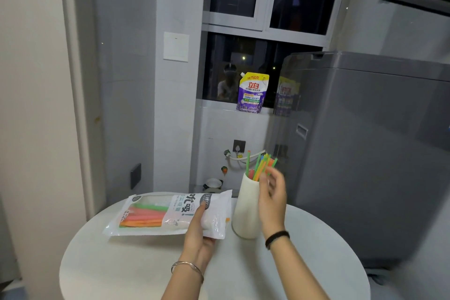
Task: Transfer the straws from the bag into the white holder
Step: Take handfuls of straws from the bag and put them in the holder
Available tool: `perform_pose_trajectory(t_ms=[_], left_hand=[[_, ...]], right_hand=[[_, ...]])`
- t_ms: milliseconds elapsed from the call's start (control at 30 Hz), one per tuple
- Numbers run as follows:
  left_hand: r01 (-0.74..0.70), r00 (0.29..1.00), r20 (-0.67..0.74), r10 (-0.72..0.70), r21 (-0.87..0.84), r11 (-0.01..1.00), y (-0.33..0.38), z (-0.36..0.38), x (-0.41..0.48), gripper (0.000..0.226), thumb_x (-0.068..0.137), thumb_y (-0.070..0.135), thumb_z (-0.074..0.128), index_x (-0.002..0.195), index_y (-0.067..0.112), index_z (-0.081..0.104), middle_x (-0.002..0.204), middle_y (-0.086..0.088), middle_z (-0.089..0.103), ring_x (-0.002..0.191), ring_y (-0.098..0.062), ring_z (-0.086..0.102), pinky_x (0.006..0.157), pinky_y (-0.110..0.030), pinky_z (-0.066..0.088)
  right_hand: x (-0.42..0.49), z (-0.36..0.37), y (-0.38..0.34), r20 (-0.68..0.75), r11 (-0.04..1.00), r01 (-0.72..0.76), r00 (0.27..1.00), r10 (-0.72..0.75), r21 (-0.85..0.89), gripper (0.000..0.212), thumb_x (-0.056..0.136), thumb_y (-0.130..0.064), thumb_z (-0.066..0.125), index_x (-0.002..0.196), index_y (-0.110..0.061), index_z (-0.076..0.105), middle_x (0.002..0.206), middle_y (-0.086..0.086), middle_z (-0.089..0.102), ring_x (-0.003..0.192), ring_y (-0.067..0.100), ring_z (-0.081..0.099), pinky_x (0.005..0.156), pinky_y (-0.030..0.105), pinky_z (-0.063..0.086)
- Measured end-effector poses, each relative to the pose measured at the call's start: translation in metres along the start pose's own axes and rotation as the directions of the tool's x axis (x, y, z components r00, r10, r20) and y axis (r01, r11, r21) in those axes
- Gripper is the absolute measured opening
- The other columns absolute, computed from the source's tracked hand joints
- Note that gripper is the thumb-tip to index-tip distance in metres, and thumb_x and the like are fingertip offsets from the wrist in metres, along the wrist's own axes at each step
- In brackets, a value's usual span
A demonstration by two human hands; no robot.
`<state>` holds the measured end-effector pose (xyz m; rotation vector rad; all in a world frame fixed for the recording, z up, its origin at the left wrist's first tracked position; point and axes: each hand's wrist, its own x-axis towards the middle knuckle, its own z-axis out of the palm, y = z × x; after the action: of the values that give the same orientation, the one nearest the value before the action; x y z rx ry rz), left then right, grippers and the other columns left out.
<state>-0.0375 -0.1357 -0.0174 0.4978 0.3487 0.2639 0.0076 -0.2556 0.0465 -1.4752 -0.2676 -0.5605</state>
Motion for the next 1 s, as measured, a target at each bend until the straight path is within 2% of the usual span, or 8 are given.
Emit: perform_pose_trajectory(t_ms=[67,167,267,367,533,667,800,1000], left_hand=[[-0.025,0.999,-0.022,0.026,0.048,0.999,-0.001,0.0,0.0,0.045,0.088,0.015,0.065,0.132,0.008,0.056,0.127,-0.011,0.064,0.12,-0.03,0.059,0.105,-0.054,0.042],[-0.097,0.992,-0.061,0.112,0.208,0.973,-0.004,0.001,-0.004,0.044,0.079,0.02,0.075,0.12,0.01,0.063,0.113,-0.006,0.071,0.105,-0.024,0.066,0.096,-0.043,0.051],[-0.211,0.97,-0.033,0.242,0.392,0.896,-0.006,0.002,-0.007,0.038,0.073,0.024,0.081,0.107,0.016,0.068,0.104,0.0,0.074,0.095,-0.016,0.069,0.082,-0.031,0.054],[-0.317,0.937,0.044,0.346,0.52,0.793,-0.009,0.009,-0.012,0.031,0.072,0.02,0.083,0.099,0.02,0.069,0.099,0.003,0.075,0.09,-0.011,0.07,0.07,-0.02,0.055],[-0.392,0.907,0.127,0.401,0.603,0.695,-0.017,0.014,-0.016,0.034,0.073,0.019,0.081,0.104,0.019,0.068,0.098,0.011,0.072,0.092,-0.002,0.066,0.061,-0.007,0.049],[-0.335,0.925,0.02,0.38,0.518,0.787,-0.016,0.012,-0.017,0.033,0.07,0.022,0.084,0.099,0.02,0.068,0.095,0.007,0.073,0.087,-0.007,0.068,0.06,-0.013,0.051],[-0.29,0.937,-0.061,0.344,0.41,0.865,-0.006,0.007,-0.014,0.031,0.07,0.021,0.083,0.097,0.019,0.068,0.096,0.003,0.074,0.084,-0.009,0.069,0.066,-0.023,0.052],[-0.131,0.983,-0.104,0.154,0.201,0.971,0.01,-0.005,-0.012,0.043,0.082,0.02,0.072,0.122,0.013,0.061,0.115,-0.004,0.069,0.092,-0.019,0.065,0.072,-0.032,0.056]], right_hand=[[-0.021,0.004,0.014,0.027,0.912,-0.357,0.933,0.359,0.203,0.015,0.096,-0.022,0.048,0.108,-0.024,0.056,0.121,0.003,0.058,0.117,0.02,0.054,0.1,0.034,0.041],[-0.044,0.009,0.03,0.281,0.505,-0.741,0.65,0.706,0.443,0.042,0.098,-0.035,0.04,0.13,-0.008,0.049,0.13,0.011,0.053,0.121,0.029,0.051,0.1,0.042,0.04],[-0.056,0.01,0.035,0.44,0.206,-0.826,0.471,0.765,0.525,0.049,0.099,-0.04,0.034,0.131,-0.007,0.049,0.134,0.018,0.052,0.118,0.033,0.051,0.098,0.046,0.039],[-0.058,0.008,0.036,0.467,0.15,-0.808,0.468,0.75,0.569,0.046,0.1,-0.04,0.029,0.126,-0.01,0.053,0.129,0.018,0.056,0.117,0.034,0.052,0.097,0.044,0.039],[-0.061,0.01,0.036,0.474,0.199,-0.783,0.535,0.7,0.59,0.036,0.098,-0.027,0.041,0.125,-0.007,0.054,0.12,0.015,0.061,0.11,0.031,0.056,0.103,0.041,0.04],[-0.064,0.005,0.039,0.334,0.456,-0.772,0.614,0.715,0.444,0.024,0.097,-0.022,0.044,0.105,-0.01,0.063,0.094,0.008,0.068,0.085,0.021,0.063,0.069,0.032,0.052],[-0.07,0.003,0.035,0.263,0.801,-0.598,0.77,0.582,-0.022,0.017,0.097,-0.018,0.042,0.094,-0.01,0.057,0.08,0.002,0.062,0.066,0.012,0.057,0.05,0.019,0.047],[-0.059,-0.002,0.03,0.313,0.889,-0.453,0.837,0.449,-0.066,0.011,0.094,-0.016,0.052,0.092,-0.005,0.055,0.059,0.004,0.045,0.038,0.005,0.037,0.04,0.014,0.032]])
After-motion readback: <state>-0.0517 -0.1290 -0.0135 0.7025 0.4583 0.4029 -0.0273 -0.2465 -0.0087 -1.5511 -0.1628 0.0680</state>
